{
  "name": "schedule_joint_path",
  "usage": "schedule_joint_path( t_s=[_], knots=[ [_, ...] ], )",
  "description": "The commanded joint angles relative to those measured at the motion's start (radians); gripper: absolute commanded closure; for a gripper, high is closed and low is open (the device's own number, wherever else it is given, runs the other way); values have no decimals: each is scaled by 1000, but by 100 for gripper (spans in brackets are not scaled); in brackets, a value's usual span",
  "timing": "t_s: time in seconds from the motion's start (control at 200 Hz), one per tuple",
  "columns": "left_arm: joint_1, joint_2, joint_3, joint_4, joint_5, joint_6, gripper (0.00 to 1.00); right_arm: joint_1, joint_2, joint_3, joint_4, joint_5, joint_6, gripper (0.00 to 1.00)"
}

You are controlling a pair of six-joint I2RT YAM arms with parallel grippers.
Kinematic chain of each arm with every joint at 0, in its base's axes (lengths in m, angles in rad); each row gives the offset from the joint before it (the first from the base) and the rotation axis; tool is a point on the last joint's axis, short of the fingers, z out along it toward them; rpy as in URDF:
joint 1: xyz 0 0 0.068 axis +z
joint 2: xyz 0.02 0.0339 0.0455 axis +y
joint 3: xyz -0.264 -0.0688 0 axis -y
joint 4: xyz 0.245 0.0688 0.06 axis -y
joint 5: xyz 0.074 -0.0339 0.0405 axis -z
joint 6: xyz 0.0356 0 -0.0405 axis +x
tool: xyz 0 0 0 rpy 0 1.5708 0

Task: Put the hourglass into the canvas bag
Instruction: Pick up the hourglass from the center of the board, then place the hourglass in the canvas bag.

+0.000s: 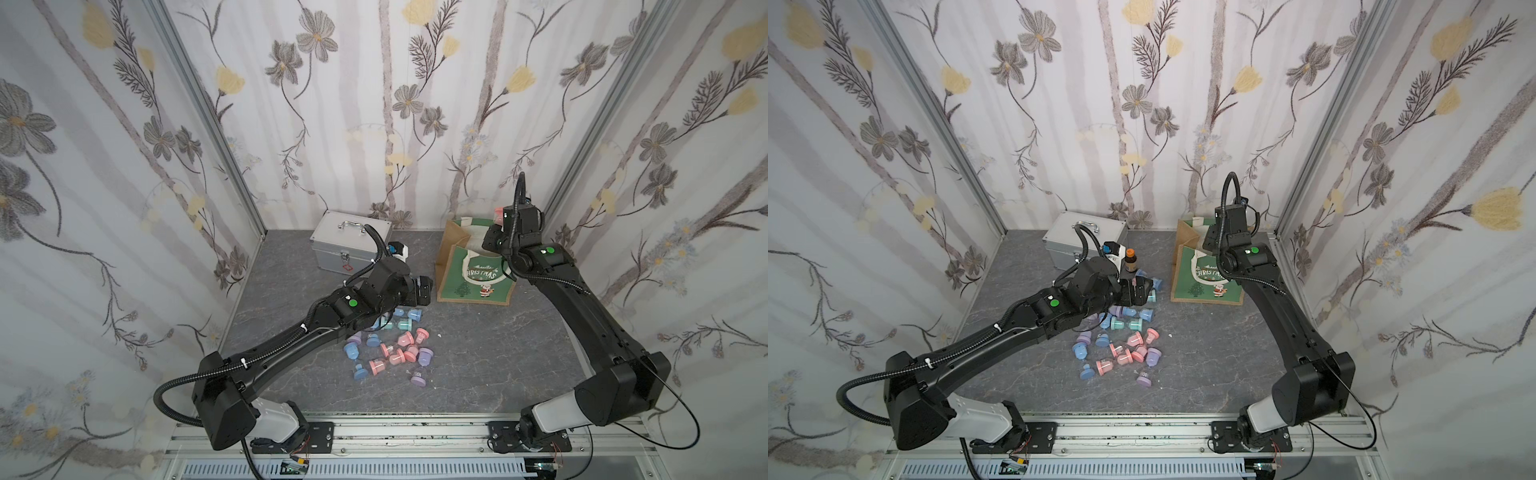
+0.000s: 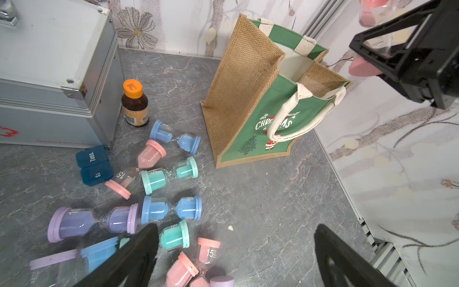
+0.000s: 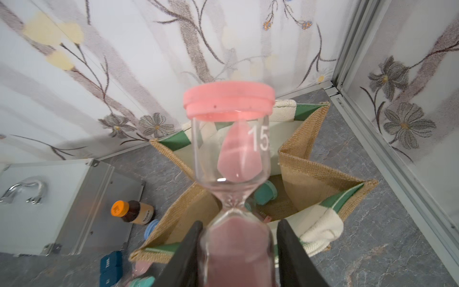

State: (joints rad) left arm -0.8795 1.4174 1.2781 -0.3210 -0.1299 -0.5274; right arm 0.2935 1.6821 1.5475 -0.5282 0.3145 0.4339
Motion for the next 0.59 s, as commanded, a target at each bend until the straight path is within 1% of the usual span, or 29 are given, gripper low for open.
schedule_joint_path(
  t_s=[0.0,0.075,0.32,0.48,0.59],
  knots=[
    [2,27,31,37,1,14,0,-18,65,46,4,-20,-38,79],
    [5,42,42,31,3,14,0,-33,111,78,-13,-47,-38,79],
    [8,74,46,45,-17,8,0,-53,242,157,-65,-35,-38,79],
    [14,104,67,39,-7,8,0,-54,330,203,-73,-95,-35,79],
    [15,116,70,37,-8,11,0,-57,390,249,-86,-105,-34,79]
  ],
)
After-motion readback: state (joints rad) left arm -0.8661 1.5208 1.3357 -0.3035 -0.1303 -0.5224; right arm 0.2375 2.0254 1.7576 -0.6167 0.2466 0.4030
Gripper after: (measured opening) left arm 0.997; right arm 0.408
